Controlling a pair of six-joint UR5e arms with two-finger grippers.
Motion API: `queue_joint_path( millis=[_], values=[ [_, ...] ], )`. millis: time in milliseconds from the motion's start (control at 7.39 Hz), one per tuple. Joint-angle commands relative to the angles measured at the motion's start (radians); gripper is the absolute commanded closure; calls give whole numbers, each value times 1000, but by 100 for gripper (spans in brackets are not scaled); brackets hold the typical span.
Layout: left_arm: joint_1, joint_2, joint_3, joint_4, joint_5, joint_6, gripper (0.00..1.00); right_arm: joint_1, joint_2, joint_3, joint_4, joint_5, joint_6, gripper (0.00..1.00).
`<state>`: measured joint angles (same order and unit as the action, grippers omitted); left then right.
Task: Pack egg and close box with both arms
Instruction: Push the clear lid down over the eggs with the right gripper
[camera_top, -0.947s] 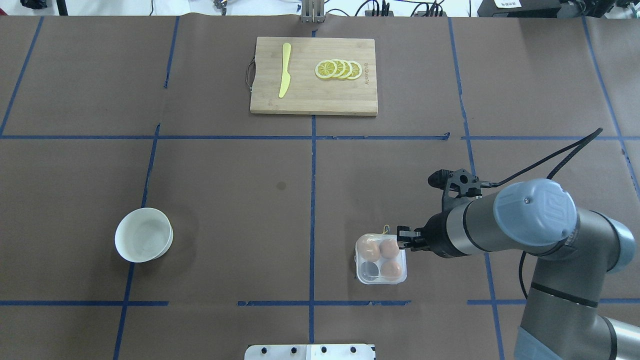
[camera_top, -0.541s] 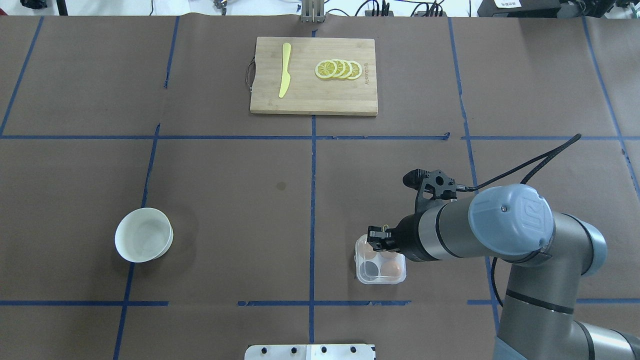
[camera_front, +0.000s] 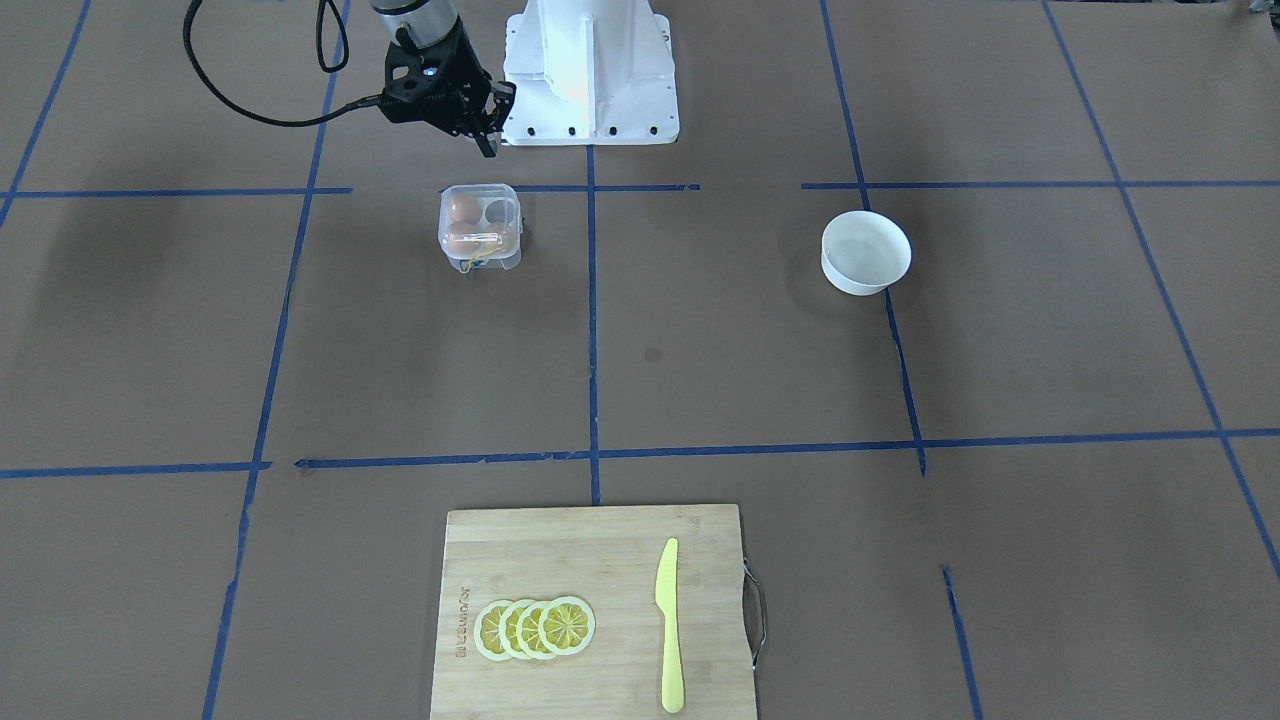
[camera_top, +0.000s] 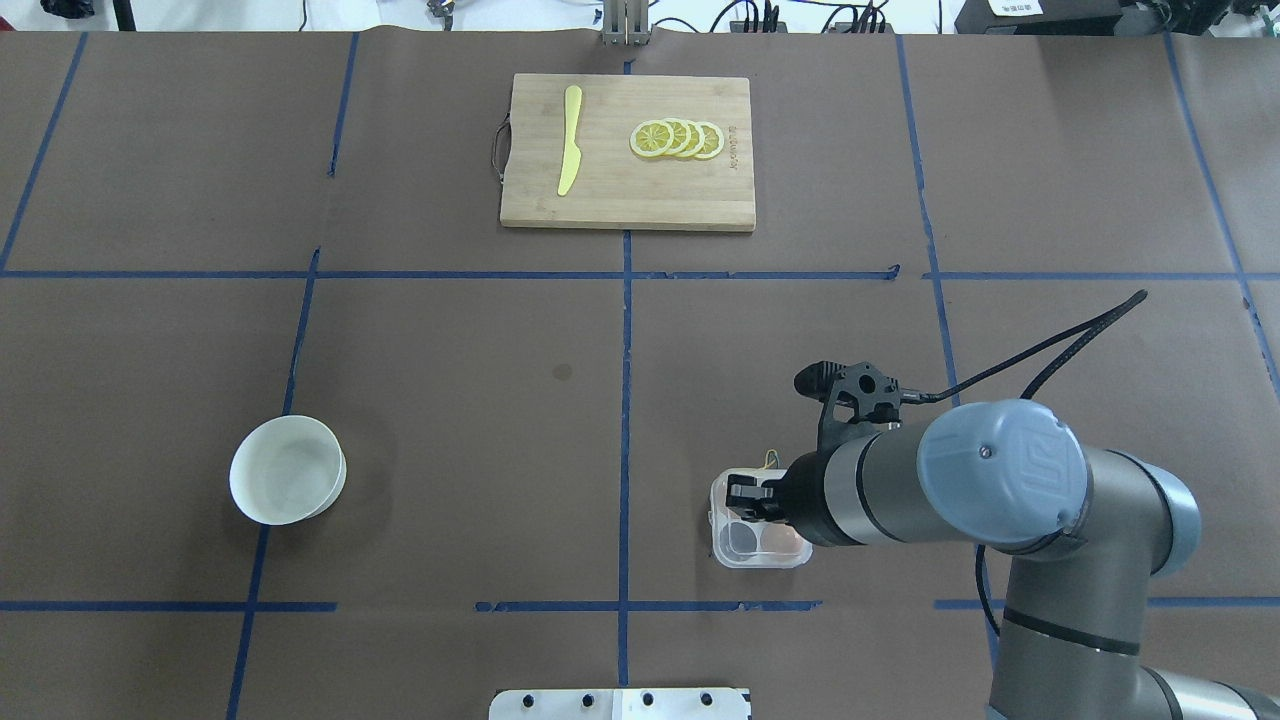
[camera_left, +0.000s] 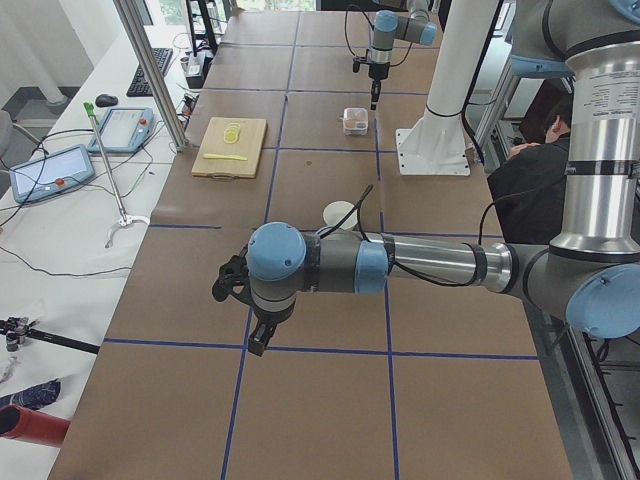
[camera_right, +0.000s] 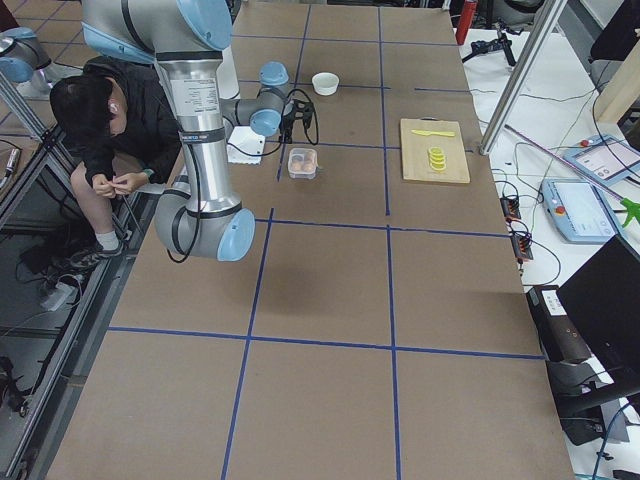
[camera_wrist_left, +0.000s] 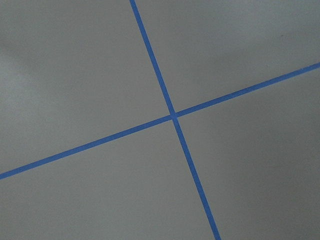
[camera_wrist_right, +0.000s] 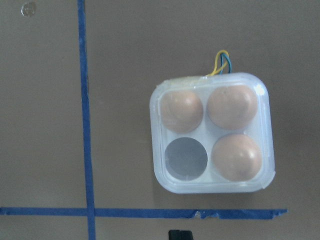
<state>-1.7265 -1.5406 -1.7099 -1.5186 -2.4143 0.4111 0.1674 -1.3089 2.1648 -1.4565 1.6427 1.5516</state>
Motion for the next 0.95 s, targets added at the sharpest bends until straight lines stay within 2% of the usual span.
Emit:
queue_joint_path(
  millis=[0,406,812],
  values=[
    [1,-1,0,0,-8,0,0,-77,2,-48,-21,-81,7,99],
    [1,1,1,0,-9,0,0,-62,3,-124,-15,-109,-8,99],
    [2,-1,1,2,-8,0,0,3,5,-134,-13,-95,-57,99]
  ],
)
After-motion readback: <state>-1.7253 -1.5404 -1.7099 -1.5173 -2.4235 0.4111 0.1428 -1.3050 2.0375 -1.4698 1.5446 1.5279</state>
